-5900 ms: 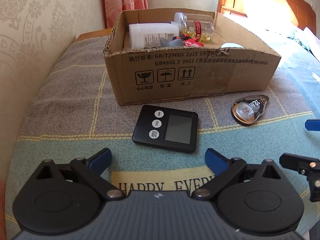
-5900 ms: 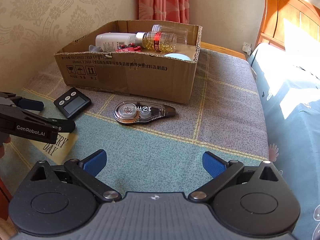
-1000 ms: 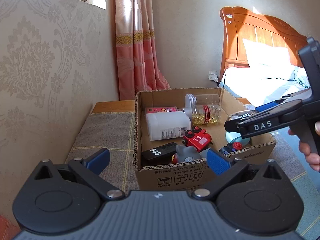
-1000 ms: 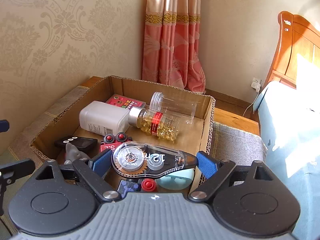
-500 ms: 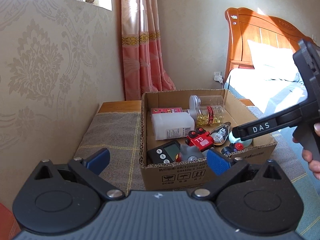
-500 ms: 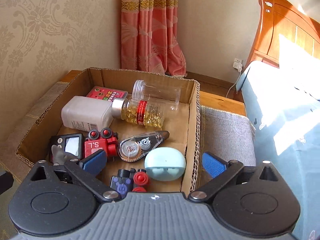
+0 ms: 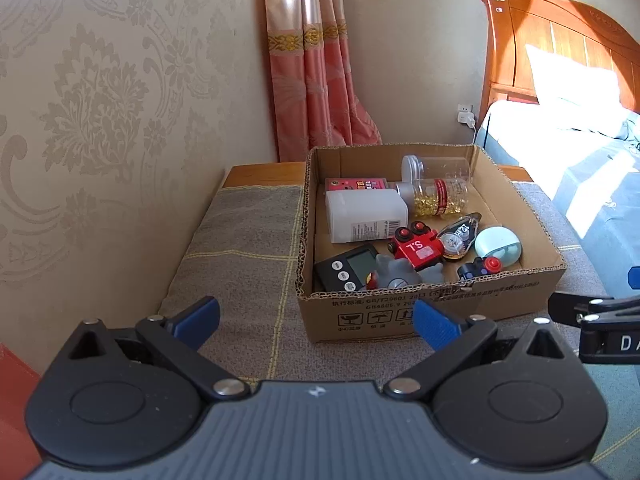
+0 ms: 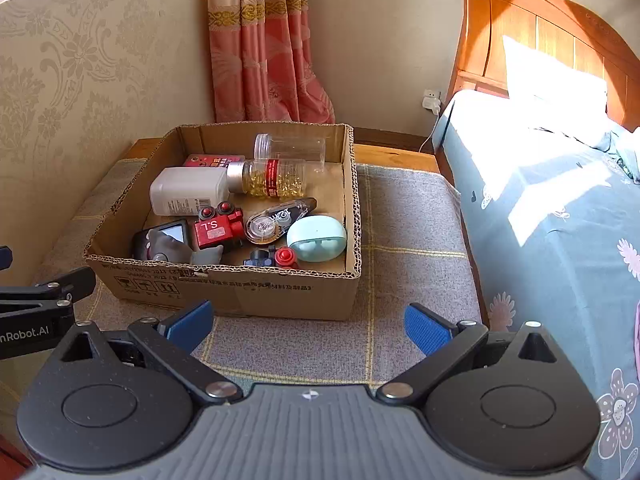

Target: Organize rigid objects

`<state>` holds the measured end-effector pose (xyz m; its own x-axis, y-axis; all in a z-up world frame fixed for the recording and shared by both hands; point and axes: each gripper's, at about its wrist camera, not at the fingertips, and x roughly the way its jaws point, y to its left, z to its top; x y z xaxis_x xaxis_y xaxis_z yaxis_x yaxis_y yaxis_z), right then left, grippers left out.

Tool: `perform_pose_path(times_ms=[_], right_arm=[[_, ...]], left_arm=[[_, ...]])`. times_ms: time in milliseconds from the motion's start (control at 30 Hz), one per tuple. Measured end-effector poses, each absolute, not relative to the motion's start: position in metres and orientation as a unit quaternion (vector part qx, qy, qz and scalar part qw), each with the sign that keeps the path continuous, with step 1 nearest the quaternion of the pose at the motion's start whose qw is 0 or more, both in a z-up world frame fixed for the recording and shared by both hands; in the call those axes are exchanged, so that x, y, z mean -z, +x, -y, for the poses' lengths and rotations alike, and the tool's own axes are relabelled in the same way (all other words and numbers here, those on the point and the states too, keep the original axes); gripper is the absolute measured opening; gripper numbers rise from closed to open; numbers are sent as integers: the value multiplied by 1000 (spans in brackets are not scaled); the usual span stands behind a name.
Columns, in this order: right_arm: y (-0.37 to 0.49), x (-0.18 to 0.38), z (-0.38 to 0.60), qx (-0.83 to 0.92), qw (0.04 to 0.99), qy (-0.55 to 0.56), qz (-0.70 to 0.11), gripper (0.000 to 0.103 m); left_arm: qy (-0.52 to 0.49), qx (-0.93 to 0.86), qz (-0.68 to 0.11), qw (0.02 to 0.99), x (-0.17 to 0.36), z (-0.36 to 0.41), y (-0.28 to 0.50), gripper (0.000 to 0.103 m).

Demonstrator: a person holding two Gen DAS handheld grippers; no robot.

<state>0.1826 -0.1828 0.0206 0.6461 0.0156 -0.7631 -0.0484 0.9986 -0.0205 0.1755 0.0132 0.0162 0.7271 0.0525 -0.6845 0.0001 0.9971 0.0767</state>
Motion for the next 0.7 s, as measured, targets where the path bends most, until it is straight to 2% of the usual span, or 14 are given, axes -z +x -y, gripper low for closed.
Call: perform_pose_path(times_ms=[700], right_arm=[[171, -29, 184, -18, 913, -9, -408, 103]], left_arm=[[31, -8, -374, 927, -26, -8, 170, 102]])
